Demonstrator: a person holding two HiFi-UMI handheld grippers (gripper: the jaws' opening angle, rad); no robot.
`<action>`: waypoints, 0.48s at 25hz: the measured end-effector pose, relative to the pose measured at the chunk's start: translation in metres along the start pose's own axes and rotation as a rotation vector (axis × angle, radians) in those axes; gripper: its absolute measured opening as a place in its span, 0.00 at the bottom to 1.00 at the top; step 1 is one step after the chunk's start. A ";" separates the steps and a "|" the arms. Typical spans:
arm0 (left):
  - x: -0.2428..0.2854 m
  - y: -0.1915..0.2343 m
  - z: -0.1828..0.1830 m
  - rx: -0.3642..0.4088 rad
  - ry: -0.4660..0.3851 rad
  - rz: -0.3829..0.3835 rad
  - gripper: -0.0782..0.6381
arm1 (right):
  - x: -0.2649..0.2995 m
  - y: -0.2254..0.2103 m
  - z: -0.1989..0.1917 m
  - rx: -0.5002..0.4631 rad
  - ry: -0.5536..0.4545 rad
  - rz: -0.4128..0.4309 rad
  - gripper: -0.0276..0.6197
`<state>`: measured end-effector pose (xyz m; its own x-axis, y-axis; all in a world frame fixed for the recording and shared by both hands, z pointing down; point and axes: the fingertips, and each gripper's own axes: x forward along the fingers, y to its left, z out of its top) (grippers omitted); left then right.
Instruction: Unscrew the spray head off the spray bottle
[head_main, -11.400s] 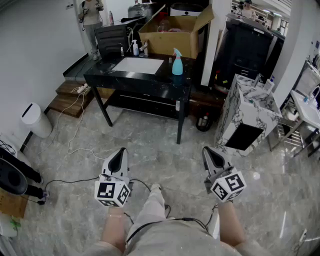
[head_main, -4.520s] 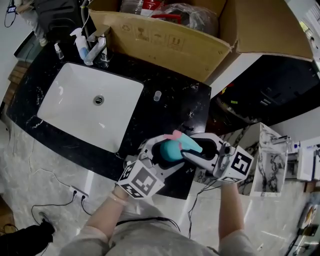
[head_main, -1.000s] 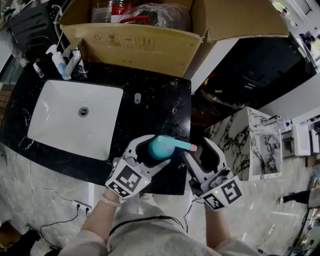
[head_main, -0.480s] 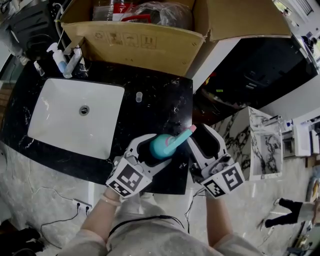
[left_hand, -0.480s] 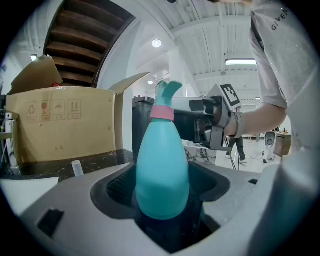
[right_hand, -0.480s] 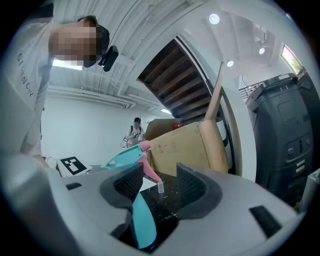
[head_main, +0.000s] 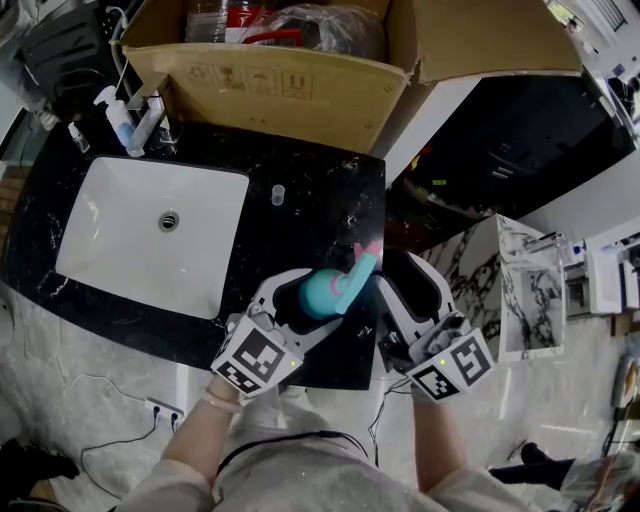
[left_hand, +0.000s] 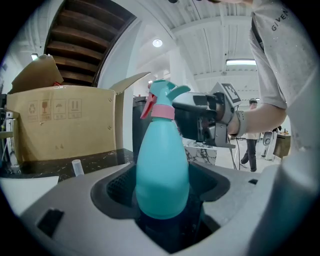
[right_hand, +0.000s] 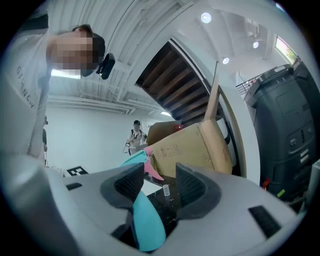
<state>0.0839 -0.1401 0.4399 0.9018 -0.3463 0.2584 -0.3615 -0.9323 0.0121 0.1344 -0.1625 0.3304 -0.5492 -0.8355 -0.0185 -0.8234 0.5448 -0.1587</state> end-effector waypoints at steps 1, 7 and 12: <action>0.000 0.000 0.000 -0.001 0.000 0.000 0.58 | -0.005 0.004 0.003 0.018 -0.011 0.000 0.36; -0.001 0.001 0.000 -0.005 0.001 0.006 0.58 | -0.004 0.043 0.006 0.115 -0.009 0.065 0.43; 0.000 0.001 0.000 -0.007 0.002 0.012 0.58 | 0.014 0.065 -0.011 0.045 0.088 0.077 0.45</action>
<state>0.0835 -0.1407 0.4398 0.8969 -0.3574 0.2604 -0.3741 -0.9273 0.0157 0.0719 -0.1377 0.3309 -0.6229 -0.7804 0.0538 -0.7719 0.6020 -0.2043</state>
